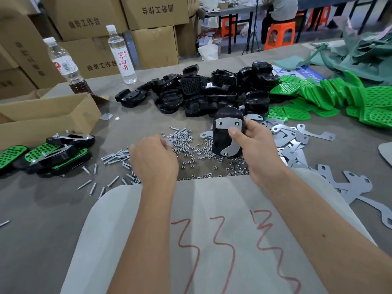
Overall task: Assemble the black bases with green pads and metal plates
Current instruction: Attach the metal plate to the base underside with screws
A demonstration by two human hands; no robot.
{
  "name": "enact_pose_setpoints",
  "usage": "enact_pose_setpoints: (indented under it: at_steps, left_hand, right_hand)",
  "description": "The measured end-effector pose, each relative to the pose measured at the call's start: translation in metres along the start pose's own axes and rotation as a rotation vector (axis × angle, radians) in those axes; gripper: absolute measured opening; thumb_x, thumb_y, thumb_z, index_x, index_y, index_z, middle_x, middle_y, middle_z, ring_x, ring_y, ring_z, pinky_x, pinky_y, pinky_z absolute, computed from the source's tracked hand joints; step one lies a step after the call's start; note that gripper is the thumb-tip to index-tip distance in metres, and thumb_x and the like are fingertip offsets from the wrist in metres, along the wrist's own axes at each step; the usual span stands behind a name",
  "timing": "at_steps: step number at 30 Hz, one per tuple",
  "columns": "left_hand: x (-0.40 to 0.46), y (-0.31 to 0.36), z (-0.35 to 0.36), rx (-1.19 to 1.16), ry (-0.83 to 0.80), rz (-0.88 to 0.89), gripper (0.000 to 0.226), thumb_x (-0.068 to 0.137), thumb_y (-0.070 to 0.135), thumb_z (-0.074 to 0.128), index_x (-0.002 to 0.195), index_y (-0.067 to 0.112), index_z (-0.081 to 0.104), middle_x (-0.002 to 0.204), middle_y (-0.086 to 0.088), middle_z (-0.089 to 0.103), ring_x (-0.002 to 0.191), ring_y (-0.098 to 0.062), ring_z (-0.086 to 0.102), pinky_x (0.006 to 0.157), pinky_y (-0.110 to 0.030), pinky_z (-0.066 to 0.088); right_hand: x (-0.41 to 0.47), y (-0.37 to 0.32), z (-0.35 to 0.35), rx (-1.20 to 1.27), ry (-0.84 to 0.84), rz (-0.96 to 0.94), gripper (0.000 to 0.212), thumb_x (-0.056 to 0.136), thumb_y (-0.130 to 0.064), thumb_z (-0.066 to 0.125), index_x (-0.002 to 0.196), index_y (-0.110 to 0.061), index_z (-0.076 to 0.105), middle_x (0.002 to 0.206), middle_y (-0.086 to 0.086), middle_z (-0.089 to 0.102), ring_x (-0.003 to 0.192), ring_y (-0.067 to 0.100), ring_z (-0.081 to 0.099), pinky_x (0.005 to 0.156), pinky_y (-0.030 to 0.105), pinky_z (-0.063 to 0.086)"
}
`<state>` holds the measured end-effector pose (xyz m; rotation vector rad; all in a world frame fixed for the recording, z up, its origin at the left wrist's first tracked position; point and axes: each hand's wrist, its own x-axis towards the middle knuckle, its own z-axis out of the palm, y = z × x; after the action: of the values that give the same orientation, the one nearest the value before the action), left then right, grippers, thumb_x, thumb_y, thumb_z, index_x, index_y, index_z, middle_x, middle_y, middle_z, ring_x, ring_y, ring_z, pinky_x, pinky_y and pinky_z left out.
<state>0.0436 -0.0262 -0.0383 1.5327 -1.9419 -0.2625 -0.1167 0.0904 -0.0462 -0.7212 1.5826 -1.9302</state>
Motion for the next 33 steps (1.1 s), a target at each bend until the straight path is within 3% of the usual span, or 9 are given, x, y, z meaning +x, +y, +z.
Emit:
enact_pose_setpoints:
  at_steps: [3,7,9,12,14,16,19,24,33]
  left_hand:
    - [0.001,0.001,0.000,-0.014,0.134,0.054,0.017,0.100,0.031,0.067,0.098,0.019,0.077,0.103,-0.007,0.073,0.105,-0.032,0.048,0.081,-0.036,0.033]
    - [0.002,0.001,0.000,-0.094,0.198,0.080,0.019,0.099,0.032,0.069,0.089,0.017,0.076,0.100,-0.007,0.066,0.100,-0.030,0.046,0.078,-0.027,0.025]
    - [0.002,0.002,0.002,-0.193,0.087,0.063,0.020,0.101,0.029,0.067,0.086,0.016,0.070,0.080,0.000,0.064,0.079,-0.024,0.050,0.065,-0.030,0.024]
    - [0.001,0.007,0.004,-0.658,-0.133,-0.102,0.019,0.099,0.021,0.069,0.082,0.016,0.066,0.062,0.007,0.058,0.054,-0.012,0.051,0.057,-0.028,0.039]
    - [-0.002,0.012,0.000,-1.022,-0.349,-0.267,0.015,0.098,0.014,0.071,0.083,0.014,0.067,0.061,0.004,0.063,0.048,-0.012,0.057,0.055,-0.030,0.055]
    - [-0.005,0.016,-0.003,-1.173,-0.549,-0.316,0.014,0.094,0.009,0.074,0.083,0.015,0.068,0.071,0.000,0.071,0.055,-0.017,0.068,0.057,-0.031,0.062]
    - [-0.010,0.021,-0.004,-1.107,-0.694,-0.231,0.014,0.090,0.009,0.078,0.083,0.018,0.070,0.079,-0.004,0.072,0.057,-0.017,0.068,0.051,-0.026,0.057]
    - [-0.015,0.024,0.002,-0.891,-0.682,-0.071,0.014,0.092,0.011,0.077,0.084,0.011,0.066,0.063,0.003,0.064,0.045,-0.010,0.045,0.043,-0.018,0.033]
    - [-0.020,0.027,0.006,-0.831,-0.616,-0.030,0.033,0.096,0.026,0.073,0.066,0.016,0.062,0.066,-0.008,0.071,0.048,-0.013,0.036,0.047,-0.023,0.030]
  right_hand:
    - [-0.001,-0.002,0.000,0.003,0.017,0.001,0.018,0.102,-0.006,0.061,0.110,-0.017,0.072,0.106,0.002,0.080,0.105,0.025,0.075,0.096,0.046,0.060]
    - [-0.003,-0.003,0.000,-0.016,0.018,-0.004,0.017,0.102,-0.007,0.063,0.110,-0.019,0.072,0.105,0.002,0.080,0.105,0.025,0.075,0.098,0.049,0.059]
    - [-0.003,-0.003,0.001,-0.022,0.017,-0.004,0.016,0.102,-0.008,0.063,0.109,-0.019,0.072,0.105,0.002,0.080,0.104,0.025,0.075,0.097,0.048,0.059]
    - [-0.003,-0.003,0.001,-0.026,0.020,-0.004,0.016,0.102,-0.008,0.064,0.108,-0.021,0.072,0.104,0.003,0.080,0.104,0.026,0.075,0.099,0.052,0.058]
    - [-0.002,-0.003,0.001,-0.025,0.022,-0.001,0.016,0.101,-0.009,0.064,0.108,-0.022,0.072,0.105,0.003,0.080,0.106,0.027,0.074,0.102,0.054,0.055]
    - [-0.002,-0.003,0.001,-0.011,0.026,0.010,0.016,0.101,-0.010,0.064,0.110,-0.021,0.072,0.106,0.003,0.080,0.107,0.028,0.074,0.102,0.056,0.055]
    - [-0.002,-0.003,0.000,0.001,0.023,0.017,0.017,0.101,-0.009,0.064,0.110,-0.020,0.072,0.105,0.002,0.080,0.105,0.028,0.074,0.102,0.055,0.055]
    - [-0.003,-0.003,-0.001,0.005,-0.028,0.014,0.018,0.100,-0.006,0.063,0.114,-0.014,0.071,0.104,0.004,0.080,0.100,0.026,0.076,0.091,0.047,0.060]
    - [-0.004,0.000,-0.001,-0.050,-0.095,-0.033,0.019,0.100,-0.006,0.064,0.114,-0.014,0.073,0.103,0.005,0.080,0.097,0.026,0.077,0.091,0.047,0.061]
